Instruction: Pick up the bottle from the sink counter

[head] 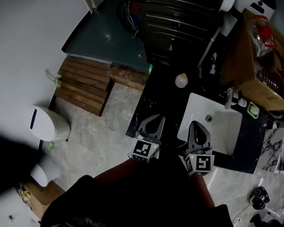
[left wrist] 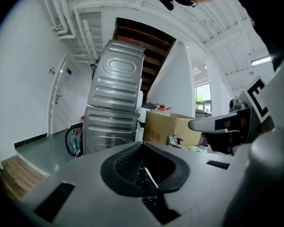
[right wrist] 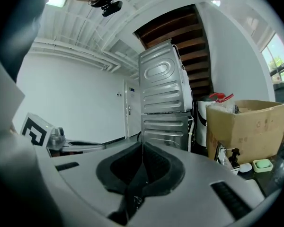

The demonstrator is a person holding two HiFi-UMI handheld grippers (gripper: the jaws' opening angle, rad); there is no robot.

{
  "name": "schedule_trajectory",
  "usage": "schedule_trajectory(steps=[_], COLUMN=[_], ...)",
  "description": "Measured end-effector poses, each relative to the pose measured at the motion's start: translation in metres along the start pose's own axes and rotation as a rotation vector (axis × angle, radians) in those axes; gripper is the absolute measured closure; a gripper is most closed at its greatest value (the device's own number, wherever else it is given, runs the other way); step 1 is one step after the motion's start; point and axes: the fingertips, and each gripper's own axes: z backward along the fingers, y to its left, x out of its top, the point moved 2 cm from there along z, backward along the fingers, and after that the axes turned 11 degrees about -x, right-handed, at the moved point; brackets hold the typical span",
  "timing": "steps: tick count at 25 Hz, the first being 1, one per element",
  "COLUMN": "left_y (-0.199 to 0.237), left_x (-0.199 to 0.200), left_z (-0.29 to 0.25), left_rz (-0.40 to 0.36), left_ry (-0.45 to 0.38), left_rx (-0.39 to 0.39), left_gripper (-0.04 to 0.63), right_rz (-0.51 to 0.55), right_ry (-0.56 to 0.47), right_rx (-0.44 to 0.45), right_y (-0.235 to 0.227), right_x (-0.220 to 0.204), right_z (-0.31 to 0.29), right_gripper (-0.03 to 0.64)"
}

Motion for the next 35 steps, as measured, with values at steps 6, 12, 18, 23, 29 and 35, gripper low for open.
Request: schedule_trajectory(steps=[6,12,18,23,29,35], left_y=[0.020,0.042,0.064,0.082,0.093,0.096], left_x=[-0.011,-0.026,-0.041,-0.066,-0.081,-0.098], left_z=[-0.065,-0.118,-0.166,-0.201,-0.231,-0.257], left_rz=[-0.010,-0.016,-0.025,-0.012,0.008,-0.062], left_ry=[0.044,0.082,0.116,0.180,0.182,0.234], left_rx=[-0.007,0.014,0.025,0.025,0.011,-0.011], left_gripper=[0.577,0.577,0.577,0.570,0.423,0.342], right_rz=[-0.016,-0.035,-0.040,-0.051,-0.048,-0.088], right_ry=[0.029,0.055,0.095,0.127,0.158,0.185], right_rx=[0.005,0.015,0.028,0.044,0.039,0.025], right_y=[-0.028,-0.053,-0.068,-0.076,-0.088,-0.097], right_x=[-0.006,-0.017,-0.037,-0.050,-0.065,-0.077], right_z=[-0.040,-0.073,-0.104,-0.117,-0.127,-0.132], right_gripper=[0.578,0.578,0.578,0.578,0.578,0.578])
